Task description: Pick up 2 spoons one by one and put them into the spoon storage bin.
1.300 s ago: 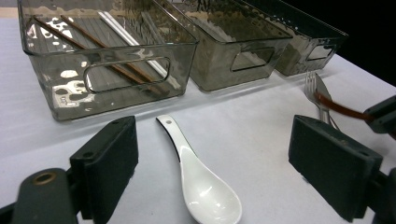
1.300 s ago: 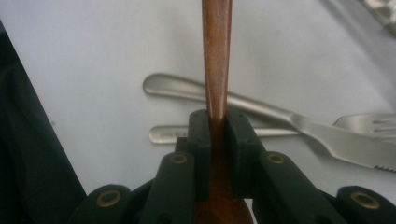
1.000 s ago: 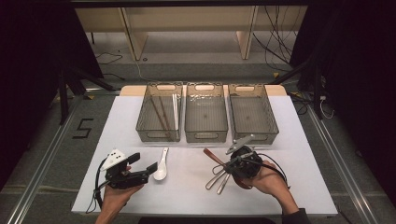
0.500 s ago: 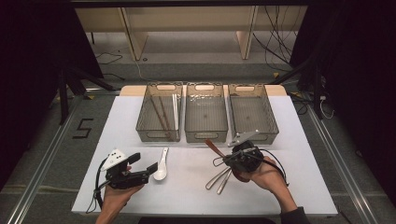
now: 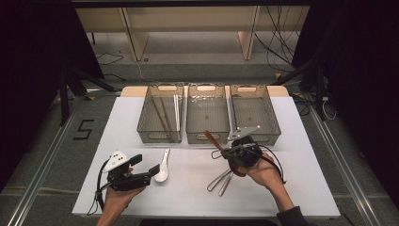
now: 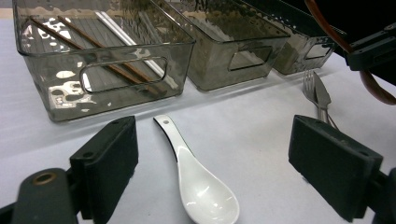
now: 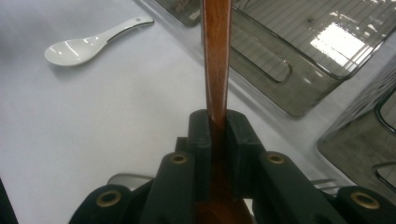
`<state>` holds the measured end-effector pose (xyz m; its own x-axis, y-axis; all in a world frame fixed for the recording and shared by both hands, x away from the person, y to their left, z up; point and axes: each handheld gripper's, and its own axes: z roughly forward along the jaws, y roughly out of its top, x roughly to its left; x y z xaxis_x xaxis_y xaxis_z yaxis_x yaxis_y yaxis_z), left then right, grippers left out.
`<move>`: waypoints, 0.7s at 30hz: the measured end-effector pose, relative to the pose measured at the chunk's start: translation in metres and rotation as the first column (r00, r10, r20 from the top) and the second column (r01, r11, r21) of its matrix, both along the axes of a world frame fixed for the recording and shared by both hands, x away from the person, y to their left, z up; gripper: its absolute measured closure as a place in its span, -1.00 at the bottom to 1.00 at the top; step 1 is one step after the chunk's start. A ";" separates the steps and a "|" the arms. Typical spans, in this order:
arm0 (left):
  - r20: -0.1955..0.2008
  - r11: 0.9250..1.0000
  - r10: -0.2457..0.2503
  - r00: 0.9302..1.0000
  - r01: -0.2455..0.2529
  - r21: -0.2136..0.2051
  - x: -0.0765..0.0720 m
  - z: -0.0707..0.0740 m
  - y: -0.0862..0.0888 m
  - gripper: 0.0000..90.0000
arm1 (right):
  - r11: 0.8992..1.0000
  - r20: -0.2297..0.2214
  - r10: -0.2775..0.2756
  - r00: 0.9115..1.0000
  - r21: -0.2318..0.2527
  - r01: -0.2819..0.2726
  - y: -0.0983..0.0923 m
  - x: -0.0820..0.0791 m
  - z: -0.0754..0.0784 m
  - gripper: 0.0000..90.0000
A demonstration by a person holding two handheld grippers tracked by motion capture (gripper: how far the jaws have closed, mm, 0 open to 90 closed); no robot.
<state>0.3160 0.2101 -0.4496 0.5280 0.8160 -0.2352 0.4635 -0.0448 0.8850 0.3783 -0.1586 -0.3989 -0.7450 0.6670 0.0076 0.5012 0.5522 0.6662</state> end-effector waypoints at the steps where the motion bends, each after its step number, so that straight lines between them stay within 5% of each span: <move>1: 0.000 1.000 0.000 1.000 0.000 0.000 0.000 0.000 0.000 -0.66 | 1.000 0.004 -0.003 1.000 0.000 0.003 0.000 0.001 0.000 0.82; 21: -0.001 1.000 -0.001 1.000 0.001 0.003 0.000 -0.001 -0.001 -0.66 | 0.996 0.028 -0.080 0.996 0.049 0.079 -0.001 0.029 0.008 0.82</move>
<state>0.3164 0.2090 -0.4503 0.5289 0.8159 -0.2335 0.4646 -0.0481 0.8842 0.4076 -0.1598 -0.3908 -0.6900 0.7236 0.0192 0.5216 0.4787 0.7063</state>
